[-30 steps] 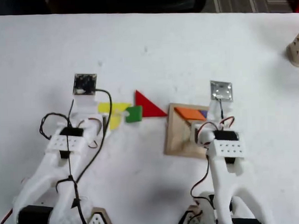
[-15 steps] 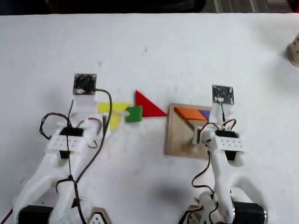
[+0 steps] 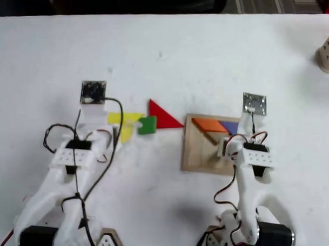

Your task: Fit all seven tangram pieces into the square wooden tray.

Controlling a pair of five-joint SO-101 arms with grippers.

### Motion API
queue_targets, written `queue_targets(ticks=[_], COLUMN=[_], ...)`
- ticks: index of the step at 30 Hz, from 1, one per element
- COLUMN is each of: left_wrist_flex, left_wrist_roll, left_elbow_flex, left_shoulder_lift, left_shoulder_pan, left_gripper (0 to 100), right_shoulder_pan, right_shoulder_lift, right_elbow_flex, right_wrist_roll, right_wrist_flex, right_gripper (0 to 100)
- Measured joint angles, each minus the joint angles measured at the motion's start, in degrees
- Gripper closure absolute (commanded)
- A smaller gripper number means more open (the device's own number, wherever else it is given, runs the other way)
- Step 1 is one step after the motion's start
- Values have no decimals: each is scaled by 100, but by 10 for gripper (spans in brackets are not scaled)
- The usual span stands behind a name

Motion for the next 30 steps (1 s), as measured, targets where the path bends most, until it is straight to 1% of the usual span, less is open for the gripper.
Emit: queue_targets(ticks=[10,13,17,22,27,28,30], left_wrist_flex=[0,0,0,0,0,0,0], left_wrist_roll=[0,0,9,431,527,527,527], left_elbow_flex=[0,0,-26,-114,-229,-229,-229], left_shoulder_lift=[0,-26,-35,-35,-35,-35,-35], left_shoulder_pan=[0,-141,-642,-1081,-1169,-1196,-1231], left_gripper=[676,676,676,676,676,676,676], right_shoulder_pan=[-105,-255,-756,-1679,-2558,-2752,-3103], right_shoulder_lift=[-563,-563,-563,-563,-527,-440,-88], right_elbow_flex=[-26,-211,-721,-1697,-2558,-2716,-3007], right_wrist_roll=[0,0,0,-53,-782,-905,-1108], right_wrist_flex=[510,624,1152,1925,2092,2092,2092], right_gripper=[981,981,981,981,978,969,917])
